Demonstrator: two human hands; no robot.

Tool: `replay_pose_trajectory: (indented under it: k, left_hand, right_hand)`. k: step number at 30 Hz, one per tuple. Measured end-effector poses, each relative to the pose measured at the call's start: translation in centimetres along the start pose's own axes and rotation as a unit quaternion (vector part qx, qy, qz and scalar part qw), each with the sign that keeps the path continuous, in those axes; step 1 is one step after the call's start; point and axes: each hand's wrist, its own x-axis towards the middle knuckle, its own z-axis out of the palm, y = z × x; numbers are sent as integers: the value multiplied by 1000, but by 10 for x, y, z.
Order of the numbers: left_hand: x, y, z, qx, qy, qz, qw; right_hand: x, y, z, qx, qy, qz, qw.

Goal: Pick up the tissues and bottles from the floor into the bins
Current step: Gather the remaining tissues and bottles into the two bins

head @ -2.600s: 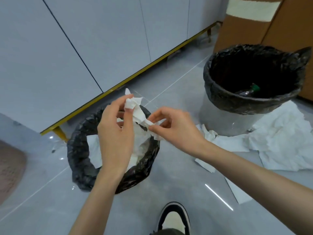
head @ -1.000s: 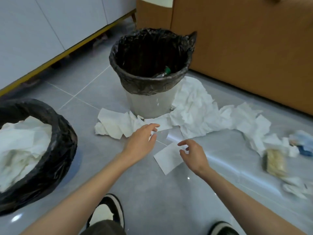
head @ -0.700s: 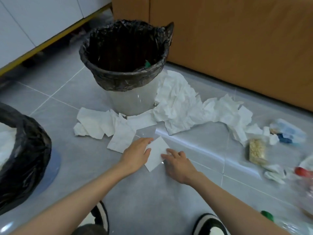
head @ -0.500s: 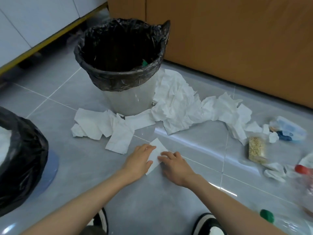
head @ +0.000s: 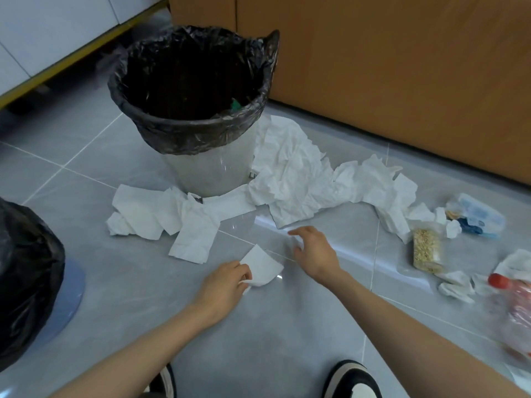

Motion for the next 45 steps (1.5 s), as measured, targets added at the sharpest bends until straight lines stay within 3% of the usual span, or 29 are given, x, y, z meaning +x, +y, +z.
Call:
replay_pose_trajectory:
  k: [4,8,11,15,21,26,29,32,35,38,41,45]
  left_hand:
    - [8,-1,-11,-88,76,-5,993]
    - [18,3,-27,-142,114,-12,983]
    - [20,3,-40,-166,141,-13,976]
    - [20,-1,-56,-198,159,-22,967]
    - [15,1,-67,-234,198,-29,951]
    - [11,5,-71,-235,219,-41,946]
    - [8,6,-71,-240,216,-57,945]
    - [4,5,-63,-249,192,-67,947]
    - [-1,2,-48,-296,136,-90,941]
    - [-8,0,-34,-247,83,-97,960]
    - [-12,0,-28,-222,53,-101,968]
    - [-13,4,-30,-216,50,-112,969]
  right_hand:
    - [24,-6,-17,126,20,89,988]
    - [35,-16,-20,281,-14,160,946]
    - [40,-19,-18,334,38,176,925]
    - [41,-23,-25,431,92,231,867]
    - [22,-30,-36,457,175,201,849]
    - [18,-33,-48,508,117,166,837]
    - [10,-25,-48,423,51,130,895]
    - [-5,-14,-33,268,-4,95,959]
    - [-23,-5,-8,71,-39,24,996]
    - [-38,-1,12,-124,-82,-89,985]
    - [-45,-3,22,-177,-152,-137,963]
    - [-46,-5,32,-189,-184,-115,958]
